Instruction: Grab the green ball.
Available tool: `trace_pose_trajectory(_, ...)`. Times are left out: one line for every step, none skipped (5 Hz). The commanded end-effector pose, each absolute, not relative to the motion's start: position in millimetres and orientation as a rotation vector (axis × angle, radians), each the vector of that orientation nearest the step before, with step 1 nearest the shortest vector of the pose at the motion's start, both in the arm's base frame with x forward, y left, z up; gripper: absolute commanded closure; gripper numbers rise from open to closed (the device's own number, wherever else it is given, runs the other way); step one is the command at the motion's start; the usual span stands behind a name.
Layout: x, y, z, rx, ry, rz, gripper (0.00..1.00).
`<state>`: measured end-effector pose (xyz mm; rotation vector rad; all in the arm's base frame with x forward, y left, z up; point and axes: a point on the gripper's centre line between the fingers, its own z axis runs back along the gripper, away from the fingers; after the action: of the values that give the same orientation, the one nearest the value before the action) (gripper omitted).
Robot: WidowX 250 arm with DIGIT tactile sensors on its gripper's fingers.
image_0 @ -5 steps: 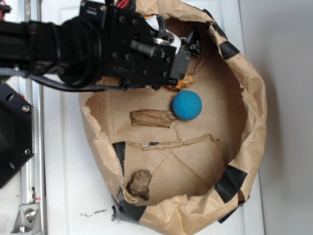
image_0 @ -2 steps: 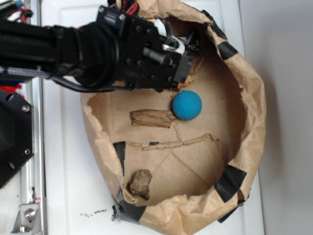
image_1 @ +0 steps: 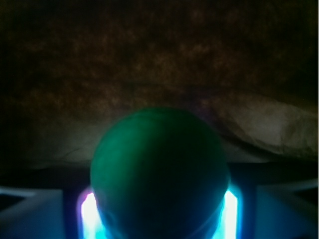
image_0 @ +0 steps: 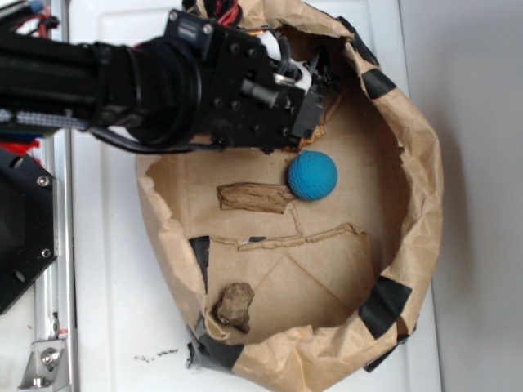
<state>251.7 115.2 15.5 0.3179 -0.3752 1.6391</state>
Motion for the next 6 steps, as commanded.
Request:
trace_pose_trajectory(242.7,111.2,26.0,0.222,-0.409,1.545,1.00)
trace_pose_trajectory(243.3,105.5,37.1,0.181,-0.408,1.429,1.00)
trace_pose_trajectory(264.0,94.2,87.3,0.086,-0.278,1.196,1.00)
trace_pose_trajectory(274.5,73.1,121.0,0.027,-0.287,0.950,1.00)
trace_pose_trajectory(267.1,49.3,142.9,-0.107,-0.154,0.723,1.00)
trace_pose_trajectory(254.8,38.8,152.7,-0.141,-0.139,0.474,1.00)
